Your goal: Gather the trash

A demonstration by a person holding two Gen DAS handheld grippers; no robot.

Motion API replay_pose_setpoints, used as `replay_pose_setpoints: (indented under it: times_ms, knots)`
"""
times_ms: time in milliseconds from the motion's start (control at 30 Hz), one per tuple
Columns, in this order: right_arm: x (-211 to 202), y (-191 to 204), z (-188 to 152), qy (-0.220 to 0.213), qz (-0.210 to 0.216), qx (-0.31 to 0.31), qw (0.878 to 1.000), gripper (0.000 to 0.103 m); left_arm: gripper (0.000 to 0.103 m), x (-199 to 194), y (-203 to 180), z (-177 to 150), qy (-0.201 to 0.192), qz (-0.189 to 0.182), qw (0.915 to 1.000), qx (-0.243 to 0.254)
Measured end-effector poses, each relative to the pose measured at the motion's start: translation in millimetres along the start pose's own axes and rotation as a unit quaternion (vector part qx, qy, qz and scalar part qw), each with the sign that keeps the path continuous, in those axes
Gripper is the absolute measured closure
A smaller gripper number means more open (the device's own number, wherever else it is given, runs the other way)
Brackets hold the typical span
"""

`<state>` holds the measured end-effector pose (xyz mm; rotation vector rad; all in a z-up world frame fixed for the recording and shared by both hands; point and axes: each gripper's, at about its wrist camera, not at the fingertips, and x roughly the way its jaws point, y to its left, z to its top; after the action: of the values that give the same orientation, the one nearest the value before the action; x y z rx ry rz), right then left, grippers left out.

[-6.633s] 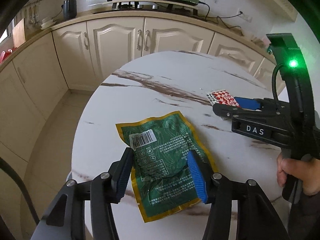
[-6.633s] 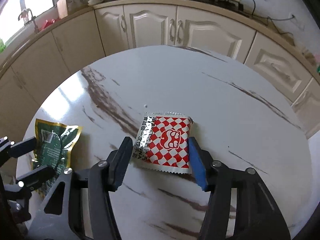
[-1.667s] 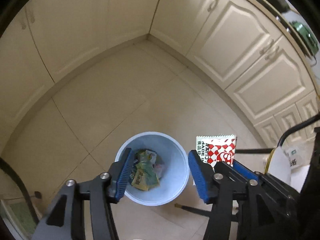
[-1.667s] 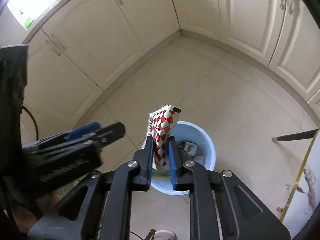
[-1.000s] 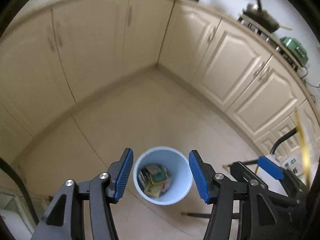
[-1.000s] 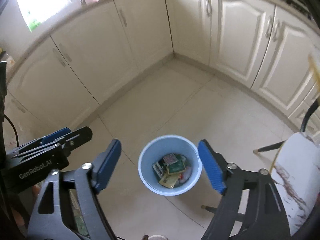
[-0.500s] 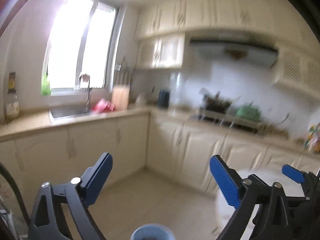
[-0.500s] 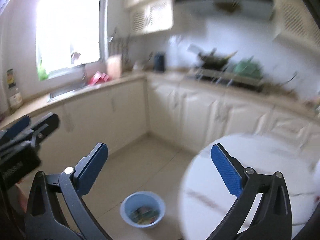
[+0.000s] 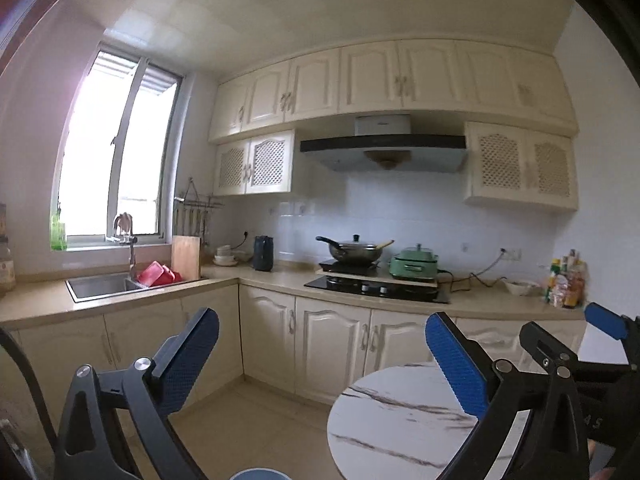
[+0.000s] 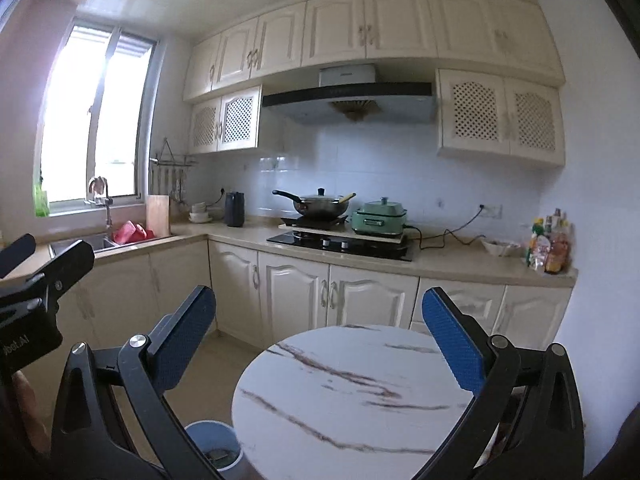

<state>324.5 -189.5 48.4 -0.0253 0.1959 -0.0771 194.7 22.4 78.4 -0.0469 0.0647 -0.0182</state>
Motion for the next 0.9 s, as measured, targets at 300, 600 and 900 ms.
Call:
replay_pose_setpoints:
  times_ms: [300, 600, 900]
  knots:
    - [-93, -20, -6, -0.032, -0.019, 0.006, 0.999, 0.000, 0.000, -181, -4, -28, -0.027, 0.017, 0.9993, 0.020]
    - [-153, -16, -4, -0.073, -0.008, 0.002, 0.997, 0.000, 0.000, -267, -5, -73, -0.068, 0.012, 0.9971, 0.030]
    - [-164, -8, -7, -0.078, -0.005, -0.008, 0.997, 0.000, 0.000, -278, 1, -97, -0.065, 0.019, 0.9972, 0.032]
